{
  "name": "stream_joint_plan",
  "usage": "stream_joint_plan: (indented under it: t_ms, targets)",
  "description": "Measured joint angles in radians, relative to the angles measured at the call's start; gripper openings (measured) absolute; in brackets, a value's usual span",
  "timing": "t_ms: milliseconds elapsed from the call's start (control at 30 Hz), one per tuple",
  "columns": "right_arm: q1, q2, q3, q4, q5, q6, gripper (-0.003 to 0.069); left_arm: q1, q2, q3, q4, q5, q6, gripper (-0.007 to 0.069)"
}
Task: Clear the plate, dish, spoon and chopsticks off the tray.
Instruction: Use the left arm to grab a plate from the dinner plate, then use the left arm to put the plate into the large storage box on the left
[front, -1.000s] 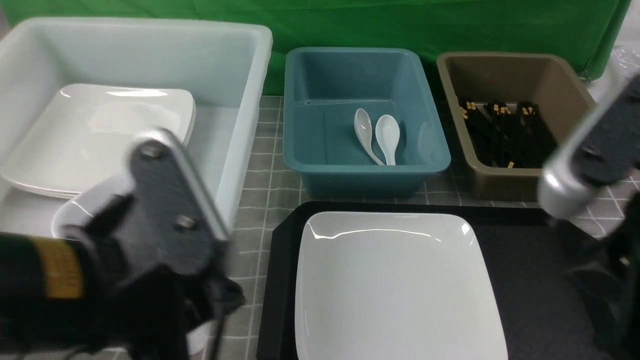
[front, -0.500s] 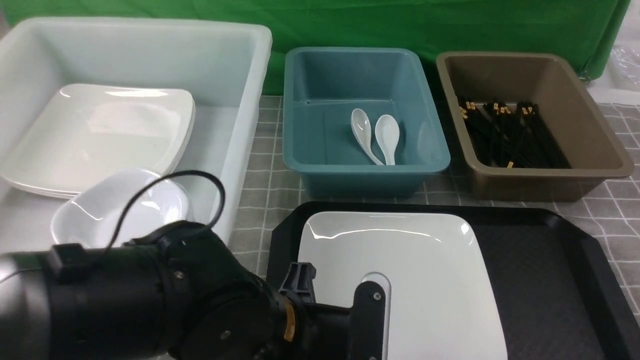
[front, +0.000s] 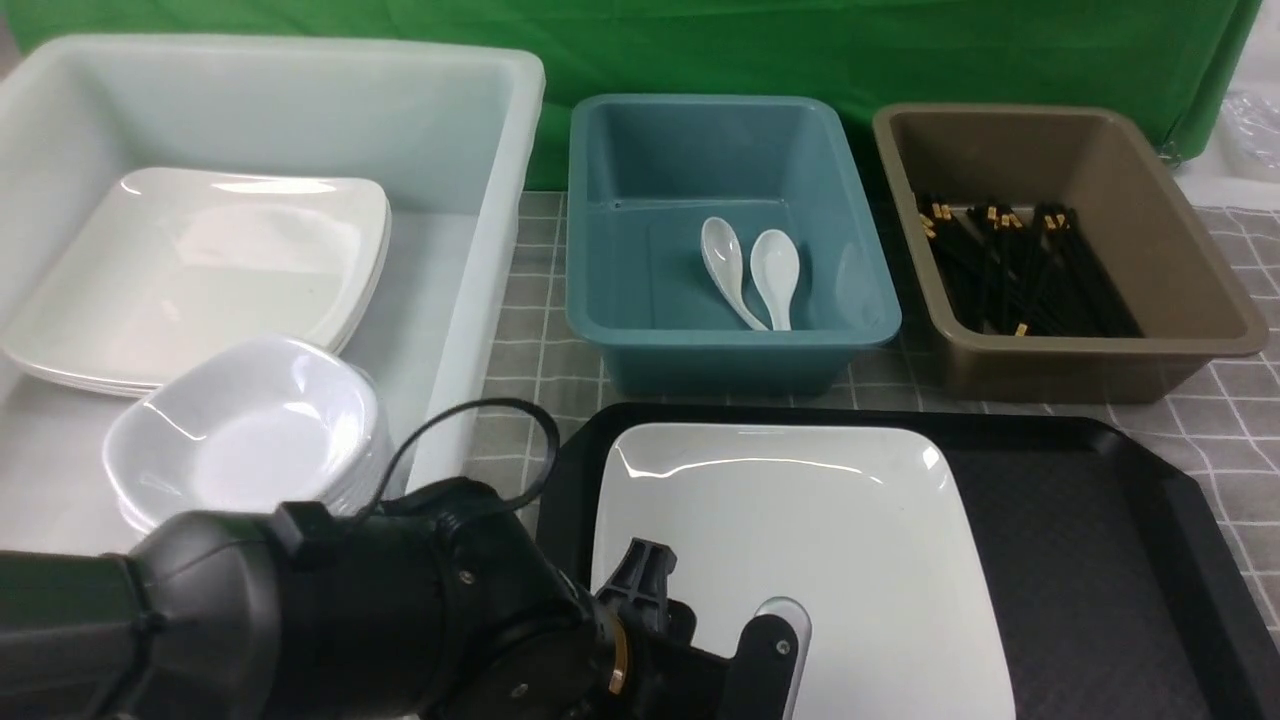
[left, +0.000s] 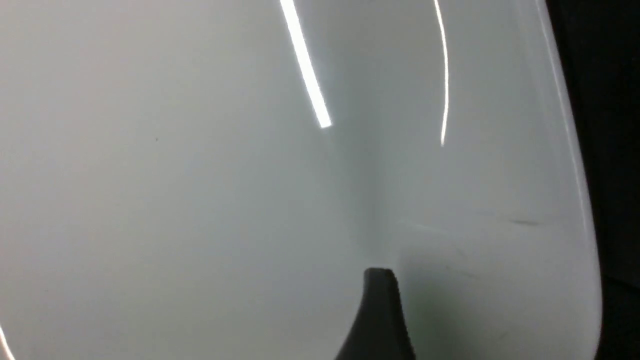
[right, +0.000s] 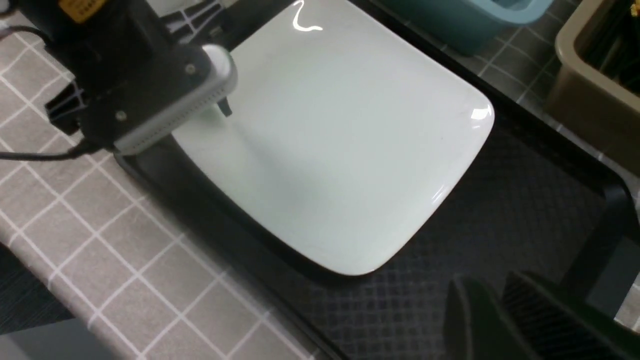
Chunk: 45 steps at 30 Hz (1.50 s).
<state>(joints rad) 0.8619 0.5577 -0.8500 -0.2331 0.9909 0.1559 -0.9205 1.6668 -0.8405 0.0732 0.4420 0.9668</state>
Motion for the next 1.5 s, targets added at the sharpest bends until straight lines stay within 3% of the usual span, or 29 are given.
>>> stream_joint_plan:
  t_ms: [367,600,700,833,967,1100,1233,1500]
  targets:
    - [0.0,0.0,0.0,0.0,0.008,-0.01,0.0142,0.0,0.042,-0.008,0.092,-0.024,-0.001,0.0393]
    - [0.0,0.0,0.0,0.0,0.011,-0.011,0.0152,-0.009,0.046,-0.009,0.054,-0.038,-0.046,0.0229]
    - [0.0,0.0,0.0,0.0,0.011,-0.011,0.0155,-0.023,0.041,-0.011,0.03,-0.05,-0.046,0.0209]
    - [0.0,0.0,0.0,0.0,0.01,-0.011,0.0159,-0.073,-0.011,-0.011,0.011,-0.002,-0.094,0.0183]
    - [0.0,0.0,0.0,0.0,-0.016,-0.007,0.0162,-0.149,-0.114,-0.01,0.0,0.049,-0.13,0.0103]
    - [0.0,0.0,0.0,0.0,-0.057,-0.001,0.0162,-0.216,-0.266,-0.01,0.027,0.106,-0.239,0.0045]
    - [0.0,0.0,0.0,-0.041,-0.09,0.047,0.0162,-0.248,-0.403,-0.009,0.055,0.151,-0.316,0.0029]
    - [0.0,0.0,-0.066,-0.218,-0.083,0.224,0.014,-0.251,-0.586,-0.058,0.043,0.2,-0.351,0.0029]
